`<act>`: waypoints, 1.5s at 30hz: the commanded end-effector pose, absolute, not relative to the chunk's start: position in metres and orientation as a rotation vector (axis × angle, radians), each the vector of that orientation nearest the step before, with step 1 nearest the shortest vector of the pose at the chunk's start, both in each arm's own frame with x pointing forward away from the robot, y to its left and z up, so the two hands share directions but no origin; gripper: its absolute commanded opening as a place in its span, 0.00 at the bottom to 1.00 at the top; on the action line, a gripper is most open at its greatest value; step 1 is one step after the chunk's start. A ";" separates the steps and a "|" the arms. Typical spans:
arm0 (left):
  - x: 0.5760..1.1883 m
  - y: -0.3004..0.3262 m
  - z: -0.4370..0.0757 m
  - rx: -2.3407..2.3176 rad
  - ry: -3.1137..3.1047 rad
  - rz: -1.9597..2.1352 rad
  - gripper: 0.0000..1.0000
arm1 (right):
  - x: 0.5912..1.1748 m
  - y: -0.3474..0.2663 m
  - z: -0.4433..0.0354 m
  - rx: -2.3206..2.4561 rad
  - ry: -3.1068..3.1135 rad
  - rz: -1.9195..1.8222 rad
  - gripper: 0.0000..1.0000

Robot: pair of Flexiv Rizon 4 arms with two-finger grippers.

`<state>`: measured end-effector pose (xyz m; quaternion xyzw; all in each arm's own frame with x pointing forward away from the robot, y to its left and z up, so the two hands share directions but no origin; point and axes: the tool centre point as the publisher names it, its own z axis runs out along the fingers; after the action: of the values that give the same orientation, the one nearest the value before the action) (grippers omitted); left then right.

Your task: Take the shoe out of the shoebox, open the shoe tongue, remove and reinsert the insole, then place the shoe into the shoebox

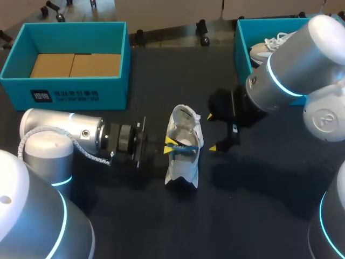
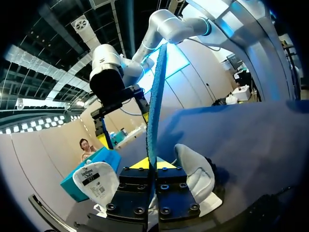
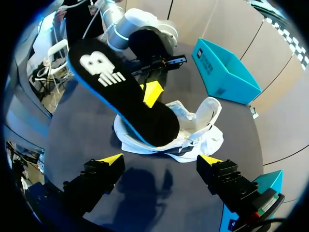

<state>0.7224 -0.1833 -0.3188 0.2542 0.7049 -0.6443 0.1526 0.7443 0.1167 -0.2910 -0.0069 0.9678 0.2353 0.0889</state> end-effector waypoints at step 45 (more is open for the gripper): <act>0.724 -0.189 -0.316 0.844 2.044 -1.747 0.41 | 0.744 0.117 -0.292 -0.020 2.878 0.701 1.00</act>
<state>0.7249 -0.1885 -0.3152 0.2929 0.7128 -0.6148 0.1675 0.7441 0.1165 -0.2910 -0.0070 0.9678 0.2355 0.0891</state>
